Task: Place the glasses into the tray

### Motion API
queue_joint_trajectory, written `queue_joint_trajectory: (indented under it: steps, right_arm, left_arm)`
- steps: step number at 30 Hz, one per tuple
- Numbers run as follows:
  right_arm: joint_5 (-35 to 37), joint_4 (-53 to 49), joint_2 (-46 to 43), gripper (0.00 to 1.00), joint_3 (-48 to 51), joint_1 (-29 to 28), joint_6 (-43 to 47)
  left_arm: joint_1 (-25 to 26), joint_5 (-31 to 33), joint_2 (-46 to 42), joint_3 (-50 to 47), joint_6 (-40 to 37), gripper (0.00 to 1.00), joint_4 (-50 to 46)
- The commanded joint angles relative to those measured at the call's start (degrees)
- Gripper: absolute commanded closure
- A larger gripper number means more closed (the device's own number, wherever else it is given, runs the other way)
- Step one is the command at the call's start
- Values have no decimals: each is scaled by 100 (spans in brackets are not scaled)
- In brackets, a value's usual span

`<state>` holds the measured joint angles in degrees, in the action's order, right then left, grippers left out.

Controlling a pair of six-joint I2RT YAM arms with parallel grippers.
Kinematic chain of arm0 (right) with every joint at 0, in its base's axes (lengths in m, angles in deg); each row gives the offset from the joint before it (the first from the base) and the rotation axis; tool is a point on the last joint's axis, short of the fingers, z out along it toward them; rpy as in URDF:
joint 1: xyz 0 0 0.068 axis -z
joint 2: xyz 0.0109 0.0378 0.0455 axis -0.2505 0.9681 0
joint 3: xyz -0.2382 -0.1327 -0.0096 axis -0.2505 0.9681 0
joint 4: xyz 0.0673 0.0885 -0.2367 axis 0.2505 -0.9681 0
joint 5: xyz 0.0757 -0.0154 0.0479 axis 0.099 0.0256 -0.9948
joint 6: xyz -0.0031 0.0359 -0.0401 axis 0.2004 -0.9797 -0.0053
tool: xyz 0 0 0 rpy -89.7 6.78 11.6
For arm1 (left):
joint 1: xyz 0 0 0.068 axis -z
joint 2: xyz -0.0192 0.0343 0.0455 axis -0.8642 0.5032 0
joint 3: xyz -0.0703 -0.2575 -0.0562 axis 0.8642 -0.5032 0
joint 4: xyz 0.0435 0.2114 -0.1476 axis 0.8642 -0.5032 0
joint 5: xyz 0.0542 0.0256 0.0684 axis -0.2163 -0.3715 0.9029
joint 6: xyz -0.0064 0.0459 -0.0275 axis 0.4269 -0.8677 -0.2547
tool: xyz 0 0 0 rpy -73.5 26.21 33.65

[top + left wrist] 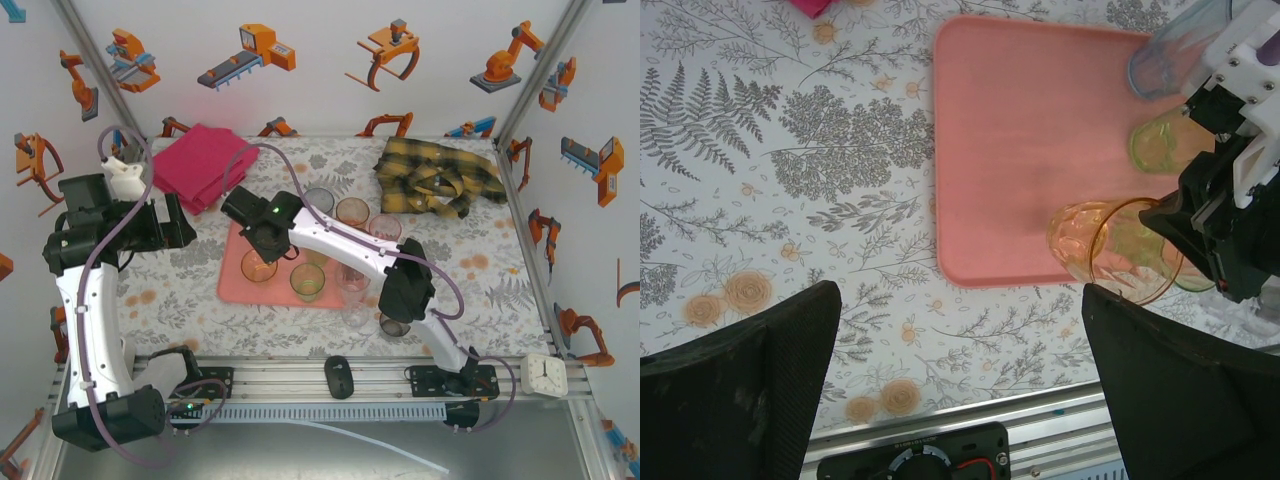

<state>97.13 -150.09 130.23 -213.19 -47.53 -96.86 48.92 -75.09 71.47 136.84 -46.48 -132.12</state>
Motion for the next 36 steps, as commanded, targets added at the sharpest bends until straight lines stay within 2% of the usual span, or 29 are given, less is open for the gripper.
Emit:
queue_joint_trajectory:
  steps: [1,36]
  right_arm:
    - [17,101,-48,93,50,-36,-80]
    - [108,507,62,90,845,-35,-218]
  left_arm:
    - [-37,16,-97,-27,36,0,-96]
    - [-73,-62,-64,-190,-41,0,-68]
